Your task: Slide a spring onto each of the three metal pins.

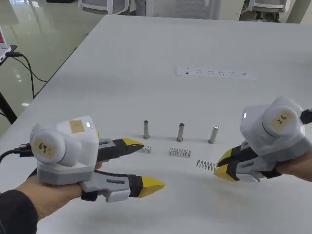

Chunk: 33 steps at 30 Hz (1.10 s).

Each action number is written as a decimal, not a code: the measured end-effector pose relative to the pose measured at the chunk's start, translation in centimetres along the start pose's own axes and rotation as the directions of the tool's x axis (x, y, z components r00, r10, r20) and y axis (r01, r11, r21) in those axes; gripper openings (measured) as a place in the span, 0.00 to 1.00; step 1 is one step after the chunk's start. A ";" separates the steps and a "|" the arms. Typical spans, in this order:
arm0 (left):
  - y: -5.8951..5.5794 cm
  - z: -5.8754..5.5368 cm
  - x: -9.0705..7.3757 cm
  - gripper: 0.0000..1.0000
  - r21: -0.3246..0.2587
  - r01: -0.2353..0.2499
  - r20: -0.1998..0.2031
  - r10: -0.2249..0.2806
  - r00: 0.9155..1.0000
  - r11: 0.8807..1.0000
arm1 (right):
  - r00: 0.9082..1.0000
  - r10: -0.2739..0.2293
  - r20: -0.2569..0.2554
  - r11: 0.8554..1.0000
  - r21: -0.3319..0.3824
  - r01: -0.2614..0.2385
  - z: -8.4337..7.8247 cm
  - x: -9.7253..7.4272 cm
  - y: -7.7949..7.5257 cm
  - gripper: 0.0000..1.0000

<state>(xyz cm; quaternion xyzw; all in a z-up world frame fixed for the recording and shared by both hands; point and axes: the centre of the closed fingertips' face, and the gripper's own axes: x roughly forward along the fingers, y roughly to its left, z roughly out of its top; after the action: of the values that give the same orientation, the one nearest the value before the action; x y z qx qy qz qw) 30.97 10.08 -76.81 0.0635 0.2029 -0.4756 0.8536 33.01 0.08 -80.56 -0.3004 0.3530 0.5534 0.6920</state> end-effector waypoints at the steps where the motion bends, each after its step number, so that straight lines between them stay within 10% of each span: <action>1: -0.2 0.1 0.2 0.54 0.005 0.008 -0.002 -0.008 1.000 1.000 | 1.000 0.003 0.001 1.000 -0.008 -0.003 0.2 -0.1 0.2 0.12; 33: -4.3 1.2 2.1 0.27 0.135 0.153 -0.004 -0.154 0.988 0.979 | 0.987 0.153 -0.046 0.954 -0.253 -0.160 5.0 -1.0 4.8 0.12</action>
<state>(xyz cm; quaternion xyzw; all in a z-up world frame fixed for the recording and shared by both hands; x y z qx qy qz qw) 28.69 5.79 -76.19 0.1038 0.1719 -0.5530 0.8086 28.95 4.50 -76.99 -0.3655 0.3100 0.6434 0.5969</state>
